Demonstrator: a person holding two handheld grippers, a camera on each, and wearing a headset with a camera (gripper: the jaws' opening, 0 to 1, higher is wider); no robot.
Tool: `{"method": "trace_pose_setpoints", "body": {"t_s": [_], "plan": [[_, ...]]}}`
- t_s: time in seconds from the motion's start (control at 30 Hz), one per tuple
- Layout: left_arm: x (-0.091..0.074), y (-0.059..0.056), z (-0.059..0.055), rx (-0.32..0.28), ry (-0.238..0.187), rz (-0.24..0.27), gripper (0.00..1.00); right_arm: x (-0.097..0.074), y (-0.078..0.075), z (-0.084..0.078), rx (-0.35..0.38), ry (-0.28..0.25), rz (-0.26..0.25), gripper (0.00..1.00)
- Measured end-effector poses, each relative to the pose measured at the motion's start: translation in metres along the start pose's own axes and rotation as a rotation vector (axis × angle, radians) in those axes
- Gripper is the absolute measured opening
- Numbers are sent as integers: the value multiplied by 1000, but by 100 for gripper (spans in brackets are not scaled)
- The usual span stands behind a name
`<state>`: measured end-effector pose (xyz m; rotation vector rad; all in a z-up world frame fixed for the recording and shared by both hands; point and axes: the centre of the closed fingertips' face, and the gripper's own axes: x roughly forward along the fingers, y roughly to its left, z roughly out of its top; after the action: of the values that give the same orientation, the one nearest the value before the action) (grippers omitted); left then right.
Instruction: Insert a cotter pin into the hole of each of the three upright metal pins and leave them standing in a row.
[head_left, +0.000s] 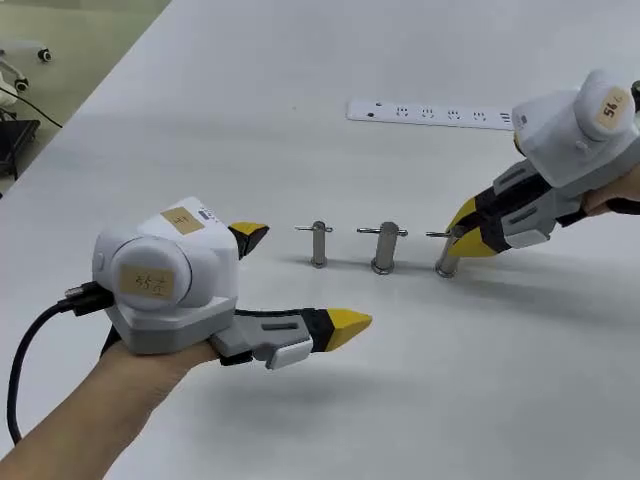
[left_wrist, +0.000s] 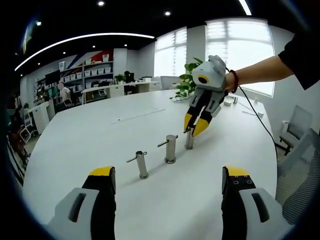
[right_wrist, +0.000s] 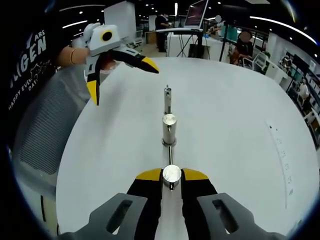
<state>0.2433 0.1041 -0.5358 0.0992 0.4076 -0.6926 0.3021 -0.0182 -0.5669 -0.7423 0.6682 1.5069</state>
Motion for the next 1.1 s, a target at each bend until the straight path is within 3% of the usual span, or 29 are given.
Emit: {"method": "trace_pose_setpoints", "body": {"t_s": [0.13,0.23,0.37,0.47,0.63,0.73,0.8,0.97,1.1], "plan": [[0,1,-2,0,7,2,87,2,1,-3,-17,3,-9,11],[-1,2,-3,1,14,5,87,5,4,-4,-41,9,-23,23],[-2,5,-1,-3,10,12,87,3,3,2,-18,-21,-57,26],[-3,6,1,-15,2,15,87,-1,4,10,34,-63,-92,29],[-5,12,5,-58,-16,31,85,-8,5,23,200,-137,-157,38],[-6,14,6,-58,-16,42,85,-12,6,29,224,-181,-197,48],[-8,17,9,-71,-24,51,85,-15,10,31,286,-199,-218,51],[-10,21,12,-81,-23,69,84,-21,17,36,356,-252,-276,61],[-13,23,14,-91,-21,89,88,-26,21,35,436,-296,-360,67]]}}
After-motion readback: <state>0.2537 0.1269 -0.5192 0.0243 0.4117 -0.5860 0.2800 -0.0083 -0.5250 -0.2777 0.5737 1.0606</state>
